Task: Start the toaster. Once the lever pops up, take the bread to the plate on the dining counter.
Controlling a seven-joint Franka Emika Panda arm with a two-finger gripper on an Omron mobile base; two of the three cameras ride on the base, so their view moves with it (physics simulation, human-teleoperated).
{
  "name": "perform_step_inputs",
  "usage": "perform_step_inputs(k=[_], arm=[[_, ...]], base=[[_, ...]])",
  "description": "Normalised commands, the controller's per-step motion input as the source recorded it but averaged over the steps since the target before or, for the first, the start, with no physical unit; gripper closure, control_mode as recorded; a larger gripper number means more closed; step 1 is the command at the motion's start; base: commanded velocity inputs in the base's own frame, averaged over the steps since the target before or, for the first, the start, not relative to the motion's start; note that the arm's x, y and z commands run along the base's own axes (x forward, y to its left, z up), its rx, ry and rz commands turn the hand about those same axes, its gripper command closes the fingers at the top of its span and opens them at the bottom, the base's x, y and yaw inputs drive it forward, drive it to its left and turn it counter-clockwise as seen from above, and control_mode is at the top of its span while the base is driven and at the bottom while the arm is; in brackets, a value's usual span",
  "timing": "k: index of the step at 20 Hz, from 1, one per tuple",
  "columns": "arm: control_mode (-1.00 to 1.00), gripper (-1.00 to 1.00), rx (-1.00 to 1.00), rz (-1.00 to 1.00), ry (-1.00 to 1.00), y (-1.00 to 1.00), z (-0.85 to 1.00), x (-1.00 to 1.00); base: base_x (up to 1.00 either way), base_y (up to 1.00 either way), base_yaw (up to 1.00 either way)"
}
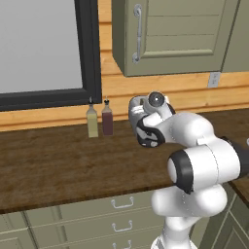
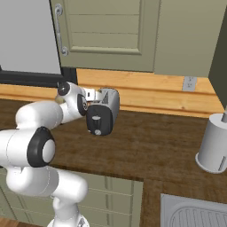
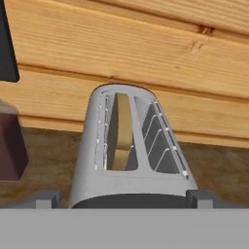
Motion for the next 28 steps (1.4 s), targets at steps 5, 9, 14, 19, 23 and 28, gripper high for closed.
perform_step_inputs(k=[5,9,14,19,23,28], arm=[[-1.00,-1.00,0.01,-0.05,0.01,0.00,-0.01,0.14],[-1.00,-1.00,0.00,-0.03,0.04,-0.01,0.00,0.20],[-1.00,-1.00,0.01,-0.02,0.09,-0.07,-0.04,0.09],[-1.00,-1.00,0.05,-0.02,0.09,-0.10,-0.15,0.04],[-1.00,-1.00,0.02,-0.02,0.00,-0.01,-0.03,0.17],[-1.00,-1.00,0.00,0.00,0.00,0.00,0.00,0.16]], base=[[0.00,0.00,0.00],[0.00,0.00,0.00],[0.00,0.00,0.00],[0.00,0.00,0.00],[0.00,0.00,0.00],[0.00,0.00,0.00]])
